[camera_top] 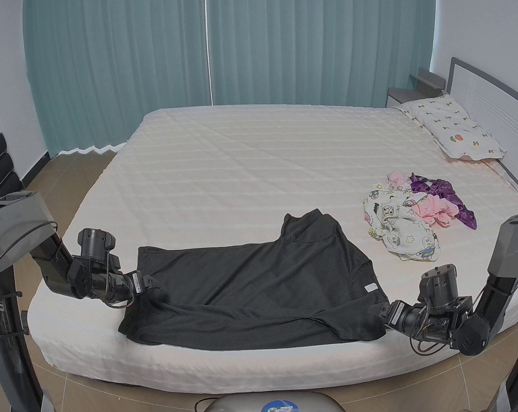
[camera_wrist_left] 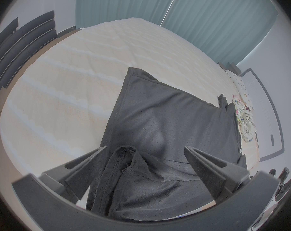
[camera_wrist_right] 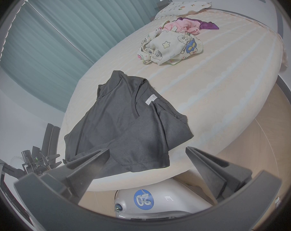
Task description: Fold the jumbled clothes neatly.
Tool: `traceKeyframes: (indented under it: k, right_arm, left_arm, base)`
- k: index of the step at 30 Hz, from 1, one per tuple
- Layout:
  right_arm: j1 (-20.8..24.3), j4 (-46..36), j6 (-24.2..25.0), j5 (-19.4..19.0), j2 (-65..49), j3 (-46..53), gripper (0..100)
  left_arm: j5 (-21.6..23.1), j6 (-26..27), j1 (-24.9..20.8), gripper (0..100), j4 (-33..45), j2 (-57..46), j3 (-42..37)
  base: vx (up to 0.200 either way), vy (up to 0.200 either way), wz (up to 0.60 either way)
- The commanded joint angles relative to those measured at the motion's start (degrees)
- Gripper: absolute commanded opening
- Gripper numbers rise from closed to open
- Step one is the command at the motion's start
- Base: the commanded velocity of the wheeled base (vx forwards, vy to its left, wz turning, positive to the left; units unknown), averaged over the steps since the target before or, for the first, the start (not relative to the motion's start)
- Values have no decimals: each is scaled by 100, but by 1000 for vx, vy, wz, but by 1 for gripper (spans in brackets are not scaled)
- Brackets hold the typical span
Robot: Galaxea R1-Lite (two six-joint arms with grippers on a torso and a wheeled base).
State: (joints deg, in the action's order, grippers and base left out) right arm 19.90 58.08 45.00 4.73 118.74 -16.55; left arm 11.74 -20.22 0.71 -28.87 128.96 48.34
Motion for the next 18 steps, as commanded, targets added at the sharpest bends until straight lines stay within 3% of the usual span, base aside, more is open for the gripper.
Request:
traceKeyframes:
  k: [1, 9, 10, 18]
  right_arm:
    - [-3, 2, 0, 2, 71, -6, 100]
    - [-12, 11, 9, 2, 123, -41, 100]
    - [-12, 11, 9, 2, 123, -41, 100]
    - [-91, 11, 9, -7, 229, -14, 100]
  left_arm:
    - [4, -25, -18, 100, 13, 173, 71]
    - [-93, -78, -150, 100, 118, 357, 211]
    - [-163, -122, -167, 0, 136, 375, 229]
    - [-814, -658, -229, 0, 171, 322, 115]
  base:
    - [0, 0, 0]
    - [0, 0, 0]
    - [0, 0, 0]
    - [0, 0, 0]
